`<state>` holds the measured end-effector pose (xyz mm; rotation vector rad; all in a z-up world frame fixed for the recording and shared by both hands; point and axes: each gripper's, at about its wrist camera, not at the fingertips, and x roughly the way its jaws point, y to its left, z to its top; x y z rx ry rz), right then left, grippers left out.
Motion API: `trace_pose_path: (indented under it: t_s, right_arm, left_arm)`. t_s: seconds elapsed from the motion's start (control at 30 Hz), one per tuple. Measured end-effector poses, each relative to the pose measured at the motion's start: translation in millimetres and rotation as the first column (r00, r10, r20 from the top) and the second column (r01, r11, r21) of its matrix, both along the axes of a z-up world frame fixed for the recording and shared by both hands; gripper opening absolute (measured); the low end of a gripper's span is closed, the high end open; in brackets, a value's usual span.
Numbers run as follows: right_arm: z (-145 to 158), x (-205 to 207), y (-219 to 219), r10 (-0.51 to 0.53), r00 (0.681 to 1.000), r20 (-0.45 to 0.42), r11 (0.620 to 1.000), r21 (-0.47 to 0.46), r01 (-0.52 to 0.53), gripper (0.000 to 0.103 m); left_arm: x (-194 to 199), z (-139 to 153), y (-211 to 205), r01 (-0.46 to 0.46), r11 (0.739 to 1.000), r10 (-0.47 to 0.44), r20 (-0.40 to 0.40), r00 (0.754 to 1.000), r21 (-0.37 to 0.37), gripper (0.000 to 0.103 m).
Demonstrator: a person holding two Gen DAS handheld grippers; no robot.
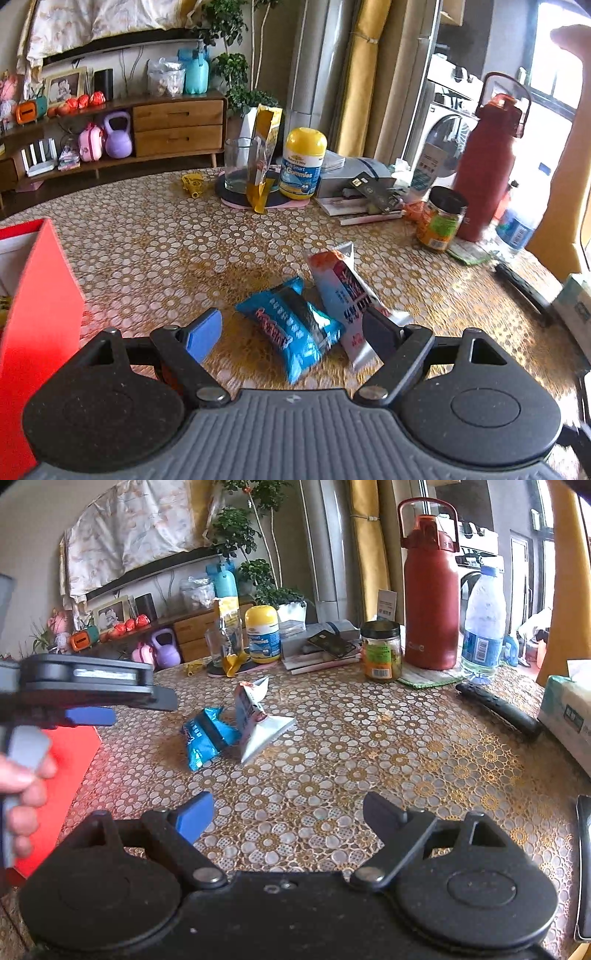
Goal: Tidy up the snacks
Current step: 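Lower the left tool onto the blue snack packet and close it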
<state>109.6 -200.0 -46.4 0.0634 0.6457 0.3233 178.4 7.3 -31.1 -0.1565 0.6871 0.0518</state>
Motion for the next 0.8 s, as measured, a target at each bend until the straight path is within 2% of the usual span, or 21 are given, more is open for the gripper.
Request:
trace_pose_path:
  t_s: [0.17,0.5,0.53,0.57,0.6,0.8]
  right_arm:
    - [-4,4,-3,0.001,1.000,-0.010,1.000,0.003,-0.001,0.088]
    - [-10,21,-10,-0.014,1.000,-0.023,1.000,0.010,0.015,0.087]
    - [-11,23,-10,-0.014,1.000,-0.025,1.000,0.011,0.014,0.087]
    - [-11,26,-10,-0.012,1.000,-0.025,1.000,0.012,0.012,0.087]
    - [-12,28,-10,-0.011,1.000,-0.024,1.000,0.011,0.012,0.087]
    - [-11,49,0,0.000,1.000,-0.006,1.000,0.008,0.000,0.087]
  left_arm:
    - [33,-19,3,-0.033,0.999,0.031,-0.050,0.998,-0.030,0.083]
    - [62,-50,4,-0.052,0.999,0.051,-0.097,0.994,-0.009,0.081]
    - [63,-52,5,-0.047,0.999,0.046,-0.099,0.994,-0.010,0.078]
    - [64,-54,5,-0.037,0.999,0.035,-0.098,0.995,-0.019,0.069]
    - [65,-55,5,-0.025,0.999,0.023,-0.103,0.994,-0.024,0.055]
    - [54,-54,9,0.014,1.000,-0.016,-0.102,0.995,-0.019,0.040]
